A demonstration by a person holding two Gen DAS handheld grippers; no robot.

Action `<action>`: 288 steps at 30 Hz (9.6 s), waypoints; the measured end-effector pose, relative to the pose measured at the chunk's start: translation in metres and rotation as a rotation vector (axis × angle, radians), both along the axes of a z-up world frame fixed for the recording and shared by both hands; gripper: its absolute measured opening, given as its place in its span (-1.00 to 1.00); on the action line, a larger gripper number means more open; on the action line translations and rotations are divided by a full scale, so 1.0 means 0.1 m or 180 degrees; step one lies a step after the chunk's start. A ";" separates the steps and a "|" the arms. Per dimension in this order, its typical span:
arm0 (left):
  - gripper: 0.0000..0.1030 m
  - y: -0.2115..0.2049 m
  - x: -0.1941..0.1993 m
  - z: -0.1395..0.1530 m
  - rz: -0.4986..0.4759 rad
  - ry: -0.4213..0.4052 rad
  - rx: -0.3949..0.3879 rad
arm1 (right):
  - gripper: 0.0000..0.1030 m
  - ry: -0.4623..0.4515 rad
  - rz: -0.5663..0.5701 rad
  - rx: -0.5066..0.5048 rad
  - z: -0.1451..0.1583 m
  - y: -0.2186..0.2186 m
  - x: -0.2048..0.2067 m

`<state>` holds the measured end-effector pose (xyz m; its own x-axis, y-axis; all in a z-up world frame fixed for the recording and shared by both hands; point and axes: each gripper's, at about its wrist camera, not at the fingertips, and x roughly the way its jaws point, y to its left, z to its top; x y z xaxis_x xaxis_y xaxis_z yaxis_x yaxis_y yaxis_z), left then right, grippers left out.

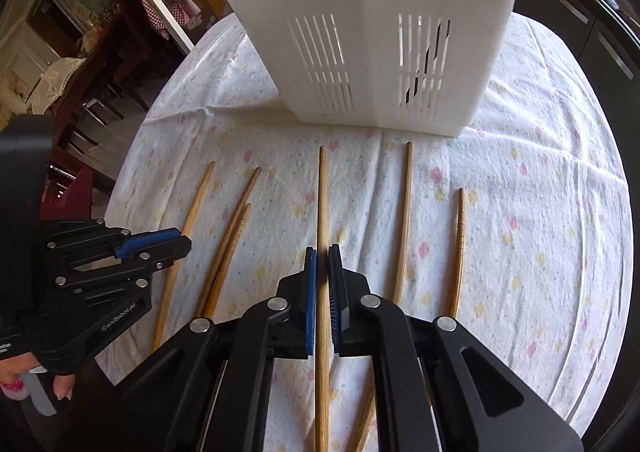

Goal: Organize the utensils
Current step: 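Grasp a wooden chopstick with the left tool while the right tool grasps another chopstick, then lift the held chopsticks toward the white holder with both tools, then lower the chopsticks into the white holder and open both tools, then lower the left tool onto a chopstick while the right tool grasps another chopstick, then lift both held chopsticks over the white holder and lower them inside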

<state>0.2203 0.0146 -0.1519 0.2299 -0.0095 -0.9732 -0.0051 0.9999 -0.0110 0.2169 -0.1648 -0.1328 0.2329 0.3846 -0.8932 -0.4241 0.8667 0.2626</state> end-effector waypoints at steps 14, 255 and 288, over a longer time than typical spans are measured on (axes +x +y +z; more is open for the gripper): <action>-0.88 -0.21 -0.18 0.29 -0.0182 -0.0610 0.0062 | -0.88 -0.0356 -0.0067 0.0627 0.70 -0.53 -0.30; -0.89 -0.01 -0.42 1.01 -0.0475 -0.0203 -0.0280 | -0.87 0.0038 0.0183 -0.0147 0.44 -0.24 0.09; -0.89 -0.51 0.44 2.98 -0.0349 -0.2024 -0.0167 | -0.87 -0.0935 -0.0057 0.0498 2.14 -0.46 0.04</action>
<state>0.2644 -0.0361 0.1462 0.7563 -0.1095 -0.6450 0.1207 0.9923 -0.0269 0.2209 -0.2103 0.0816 0.4796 0.5053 -0.7174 -0.4865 0.8335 0.2619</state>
